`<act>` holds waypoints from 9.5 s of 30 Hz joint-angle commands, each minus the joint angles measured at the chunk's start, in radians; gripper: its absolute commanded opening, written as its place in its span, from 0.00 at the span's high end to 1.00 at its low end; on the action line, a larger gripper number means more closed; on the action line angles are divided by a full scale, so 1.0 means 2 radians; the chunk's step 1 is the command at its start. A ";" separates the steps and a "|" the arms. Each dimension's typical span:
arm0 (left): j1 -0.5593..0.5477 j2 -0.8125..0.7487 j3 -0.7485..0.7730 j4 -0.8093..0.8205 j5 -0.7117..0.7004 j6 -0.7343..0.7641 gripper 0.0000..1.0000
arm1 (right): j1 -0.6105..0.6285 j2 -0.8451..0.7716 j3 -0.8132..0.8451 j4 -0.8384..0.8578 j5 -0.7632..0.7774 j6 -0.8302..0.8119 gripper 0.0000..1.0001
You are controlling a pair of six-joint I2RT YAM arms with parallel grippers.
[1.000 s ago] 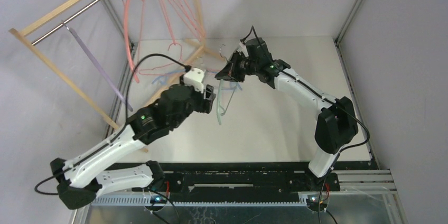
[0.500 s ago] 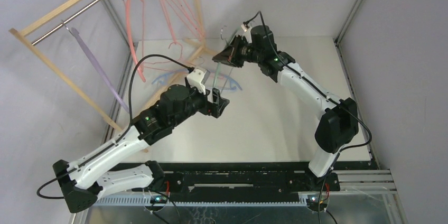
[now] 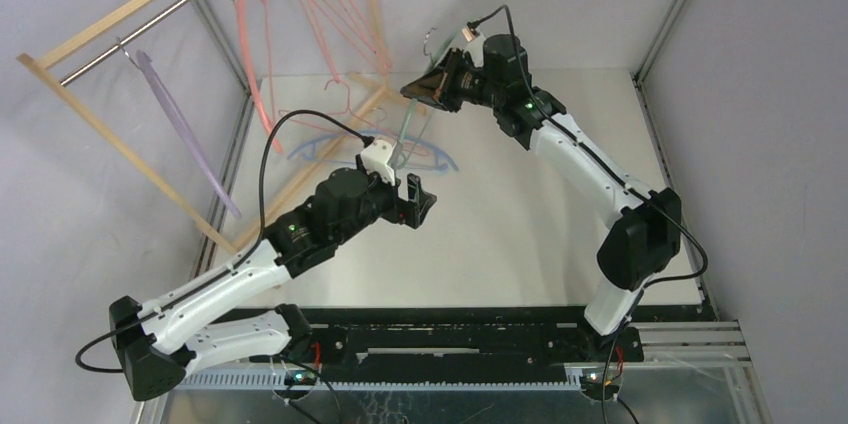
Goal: Organize the hangers
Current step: Pick up the hanger at the center of the board, then place the hanger at the clothesline.
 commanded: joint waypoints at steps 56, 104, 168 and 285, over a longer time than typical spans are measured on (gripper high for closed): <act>0.038 0.071 0.011 0.079 0.076 0.008 0.19 | -0.009 -0.094 -0.010 -0.058 -0.091 -0.039 1.00; -0.042 -0.153 -0.021 -0.003 -0.307 0.033 1.00 | -0.203 -0.172 -0.146 -0.244 0.057 -0.193 0.23; 0.256 0.115 0.214 -0.005 -0.148 0.039 1.00 | -0.221 -0.152 -0.158 -0.228 0.015 -0.180 0.26; 0.051 -0.104 0.065 -0.279 -0.147 -0.098 0.01 | -0.029 0.361 0.278 -0.328 0.219 -0.402 0.26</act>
